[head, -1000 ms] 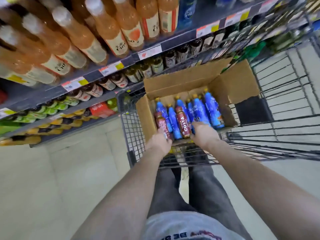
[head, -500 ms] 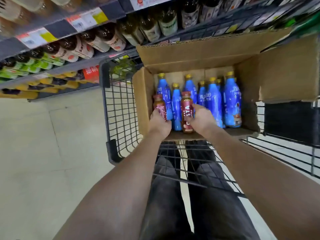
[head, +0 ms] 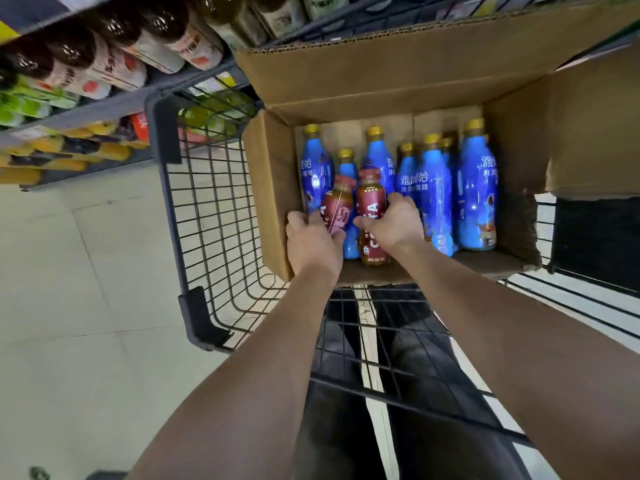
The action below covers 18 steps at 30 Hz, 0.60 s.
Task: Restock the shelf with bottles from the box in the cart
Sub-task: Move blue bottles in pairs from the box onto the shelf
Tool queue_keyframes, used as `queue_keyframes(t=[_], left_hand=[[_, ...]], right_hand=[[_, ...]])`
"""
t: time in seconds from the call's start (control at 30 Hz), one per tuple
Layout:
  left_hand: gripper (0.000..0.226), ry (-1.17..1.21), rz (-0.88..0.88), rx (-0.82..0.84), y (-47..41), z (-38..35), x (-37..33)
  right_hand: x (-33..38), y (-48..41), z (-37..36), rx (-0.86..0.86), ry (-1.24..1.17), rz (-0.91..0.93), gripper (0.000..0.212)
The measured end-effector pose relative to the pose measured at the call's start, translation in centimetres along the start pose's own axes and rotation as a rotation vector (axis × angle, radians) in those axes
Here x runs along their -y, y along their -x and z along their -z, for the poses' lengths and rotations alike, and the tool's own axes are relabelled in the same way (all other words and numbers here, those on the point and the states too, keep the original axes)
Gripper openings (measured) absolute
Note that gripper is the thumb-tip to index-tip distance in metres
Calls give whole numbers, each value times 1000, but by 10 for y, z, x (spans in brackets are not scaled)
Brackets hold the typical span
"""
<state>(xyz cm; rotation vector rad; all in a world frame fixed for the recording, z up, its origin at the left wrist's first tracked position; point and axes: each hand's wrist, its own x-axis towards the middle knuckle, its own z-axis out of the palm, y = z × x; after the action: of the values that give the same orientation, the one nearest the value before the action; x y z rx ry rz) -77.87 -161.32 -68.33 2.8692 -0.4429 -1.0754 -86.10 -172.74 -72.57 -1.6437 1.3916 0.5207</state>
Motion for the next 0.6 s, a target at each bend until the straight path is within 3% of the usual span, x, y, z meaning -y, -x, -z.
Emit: queue_keyframes(t=[0.37,0.47,0.6], left_hand=[[69,406,101,87,-26,-3,-2],[66,454,103,134,-25,-2,0],[79,497,99,177,-26,2,4]], right_hand=[[-1,5,3,-5,-177,4,61],[0,11,3,-13,-272,-22,66],[1,16,8,12,-307,-44,65]])
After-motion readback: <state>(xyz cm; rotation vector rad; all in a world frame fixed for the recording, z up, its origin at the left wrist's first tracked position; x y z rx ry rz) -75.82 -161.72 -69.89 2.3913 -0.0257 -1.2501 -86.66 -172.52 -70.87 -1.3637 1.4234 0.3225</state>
